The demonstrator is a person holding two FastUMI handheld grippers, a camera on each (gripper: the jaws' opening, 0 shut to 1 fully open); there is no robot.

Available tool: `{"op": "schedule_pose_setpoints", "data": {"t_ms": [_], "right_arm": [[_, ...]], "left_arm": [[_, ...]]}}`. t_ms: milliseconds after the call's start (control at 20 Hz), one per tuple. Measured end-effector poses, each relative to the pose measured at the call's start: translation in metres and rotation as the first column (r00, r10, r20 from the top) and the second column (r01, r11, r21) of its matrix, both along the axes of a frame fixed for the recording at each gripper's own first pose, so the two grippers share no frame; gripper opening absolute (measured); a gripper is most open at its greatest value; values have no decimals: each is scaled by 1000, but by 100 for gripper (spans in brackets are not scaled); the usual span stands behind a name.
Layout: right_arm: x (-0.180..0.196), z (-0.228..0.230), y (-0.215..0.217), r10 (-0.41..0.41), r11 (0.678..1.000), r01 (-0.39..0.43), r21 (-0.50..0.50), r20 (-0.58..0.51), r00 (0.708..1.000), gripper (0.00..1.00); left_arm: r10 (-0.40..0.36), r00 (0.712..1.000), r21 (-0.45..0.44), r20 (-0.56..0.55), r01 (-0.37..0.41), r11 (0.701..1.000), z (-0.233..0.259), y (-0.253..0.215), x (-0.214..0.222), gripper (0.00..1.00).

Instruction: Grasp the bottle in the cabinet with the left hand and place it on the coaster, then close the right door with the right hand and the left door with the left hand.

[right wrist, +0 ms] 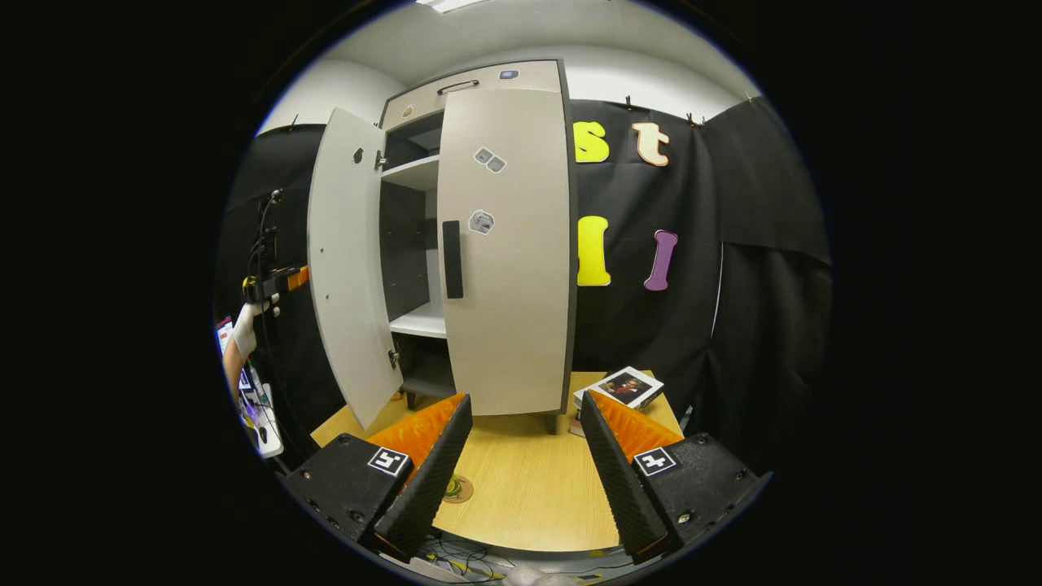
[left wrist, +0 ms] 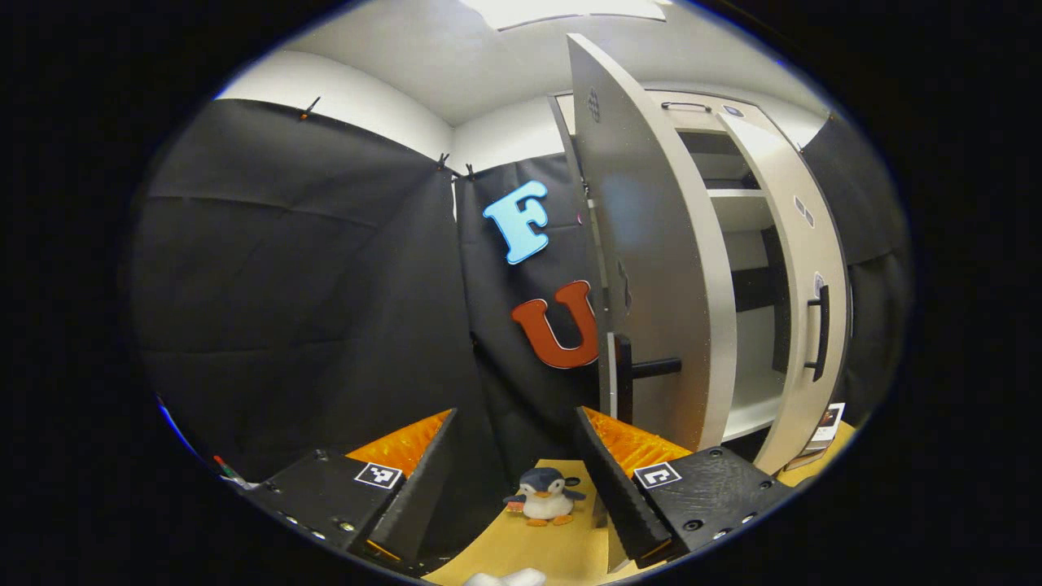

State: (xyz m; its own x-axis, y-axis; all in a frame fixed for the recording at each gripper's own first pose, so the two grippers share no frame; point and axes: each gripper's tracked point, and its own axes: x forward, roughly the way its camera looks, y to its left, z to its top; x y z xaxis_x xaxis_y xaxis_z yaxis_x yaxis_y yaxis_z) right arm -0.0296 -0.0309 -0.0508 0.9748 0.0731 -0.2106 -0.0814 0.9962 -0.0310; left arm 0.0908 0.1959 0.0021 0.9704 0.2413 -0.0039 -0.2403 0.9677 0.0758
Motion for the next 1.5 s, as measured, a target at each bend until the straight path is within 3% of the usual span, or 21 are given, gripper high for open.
{"op": "schedule_pose_setpoints", "data": {"t_ms": [350,450,700,800,850,1500], "right_arm": [[-1,1,-7,2,1000,-2,-4,-2,1000,83],[-2,3,-12,-10,1000,10,-5,3,1000,83],[-4,9,-28,-48,999,48,7,10,999,83],[-7,10,-31,-64,998,64,10,11,998,83],[-9,10,-33,-72,997,71,13,11,997,83],[-2,23,-25,-74,997,73,27,43,996,83]], "left_arm": [[-120,993,1,4,120,993,4,-56,11,91],[-148,989,-2,8,148,989,5,-72,15,85],[-229,973,-20,2,229,973,2,-117,35,85],[-244,970,-16,13,244,970,5,-129,39,97],[-255,967,-21,9,255,967,3,-137,42,95],[-246,969,-19,38,246,969,17,-143,19,96]]}}
